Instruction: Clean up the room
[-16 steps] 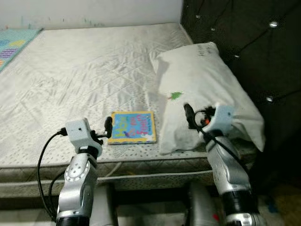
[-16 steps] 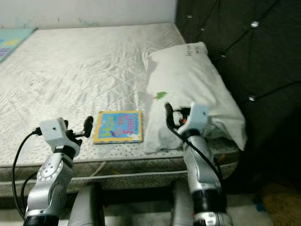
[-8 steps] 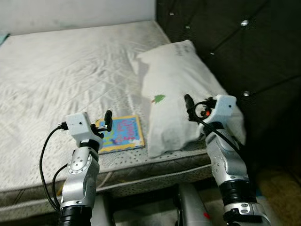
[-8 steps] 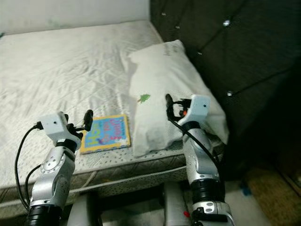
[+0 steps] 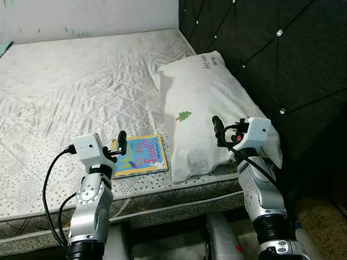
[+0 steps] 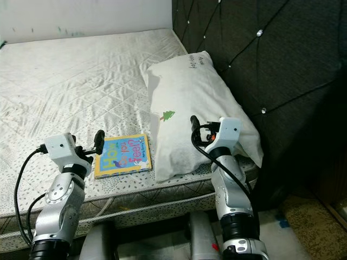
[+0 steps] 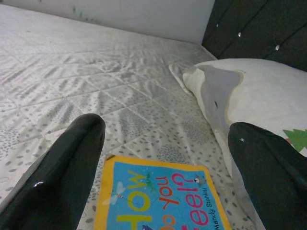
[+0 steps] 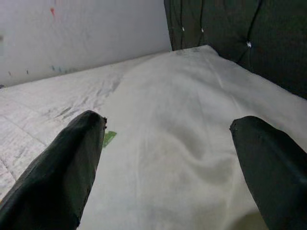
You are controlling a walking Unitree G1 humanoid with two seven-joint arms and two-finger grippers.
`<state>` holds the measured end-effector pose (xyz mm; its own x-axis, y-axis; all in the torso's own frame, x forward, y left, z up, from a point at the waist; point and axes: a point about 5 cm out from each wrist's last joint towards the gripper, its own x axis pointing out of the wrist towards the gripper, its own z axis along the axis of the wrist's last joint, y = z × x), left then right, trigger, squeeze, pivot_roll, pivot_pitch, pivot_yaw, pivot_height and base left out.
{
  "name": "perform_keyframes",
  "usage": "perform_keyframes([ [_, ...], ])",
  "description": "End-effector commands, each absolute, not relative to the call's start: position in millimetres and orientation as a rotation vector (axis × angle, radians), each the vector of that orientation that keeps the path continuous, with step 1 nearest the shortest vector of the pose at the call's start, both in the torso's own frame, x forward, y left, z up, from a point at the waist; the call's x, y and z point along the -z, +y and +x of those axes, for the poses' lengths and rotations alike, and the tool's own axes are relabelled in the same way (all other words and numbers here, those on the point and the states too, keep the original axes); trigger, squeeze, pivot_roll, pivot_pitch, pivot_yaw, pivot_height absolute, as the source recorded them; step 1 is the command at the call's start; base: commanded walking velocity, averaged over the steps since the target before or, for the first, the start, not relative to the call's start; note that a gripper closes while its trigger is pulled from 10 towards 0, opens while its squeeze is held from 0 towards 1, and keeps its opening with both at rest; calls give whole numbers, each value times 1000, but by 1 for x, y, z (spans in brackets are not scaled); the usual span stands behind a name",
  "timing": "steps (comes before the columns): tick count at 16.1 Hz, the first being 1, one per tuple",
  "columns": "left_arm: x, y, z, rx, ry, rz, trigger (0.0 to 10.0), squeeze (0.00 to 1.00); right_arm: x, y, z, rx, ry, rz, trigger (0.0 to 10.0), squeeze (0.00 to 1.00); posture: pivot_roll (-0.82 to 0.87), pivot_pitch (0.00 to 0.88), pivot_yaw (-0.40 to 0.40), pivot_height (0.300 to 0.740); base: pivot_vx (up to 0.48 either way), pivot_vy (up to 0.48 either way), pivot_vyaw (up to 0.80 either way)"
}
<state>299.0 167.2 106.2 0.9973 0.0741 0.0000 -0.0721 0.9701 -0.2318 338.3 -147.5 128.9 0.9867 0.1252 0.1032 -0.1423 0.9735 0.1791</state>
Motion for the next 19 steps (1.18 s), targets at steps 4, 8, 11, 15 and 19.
perform_keyframes([
  [4, -102, 166, 301, -46, 15, -209, 10000, 0, -142, -148, 343, -137, -144, 164, 10000, 0, -73, 0, 65, 600, 0, 0, 0],
  [8, -101, 160, 303, -30, 20, -211, 10000, 0, -139, -152, 340, -129, -138, 151, 10000, 0, -83, 0, 65, 640, 0, 0, 0],
  [11, -100, 157, 301, -25, 24, -214, 10000, 0, -137, -152, 339, -131, -132, 150, 10000, 0, -79, 0, 61, 685, 0, 0, 0],
  [15, -99, 158, 301, -35, 28, -214, 10000, 0, -135, -151, 339, -128, -118, 152, 10000, 0, -77, 0, 58, 735, 0, 0, 0],
  [19, -99, 158, 302, -29, 30, -208, 10000, 0, -131, -151, 335, -130, -102, 161, 10000, 0, -80, 0, 63, 740, 0, 0, 0],
])
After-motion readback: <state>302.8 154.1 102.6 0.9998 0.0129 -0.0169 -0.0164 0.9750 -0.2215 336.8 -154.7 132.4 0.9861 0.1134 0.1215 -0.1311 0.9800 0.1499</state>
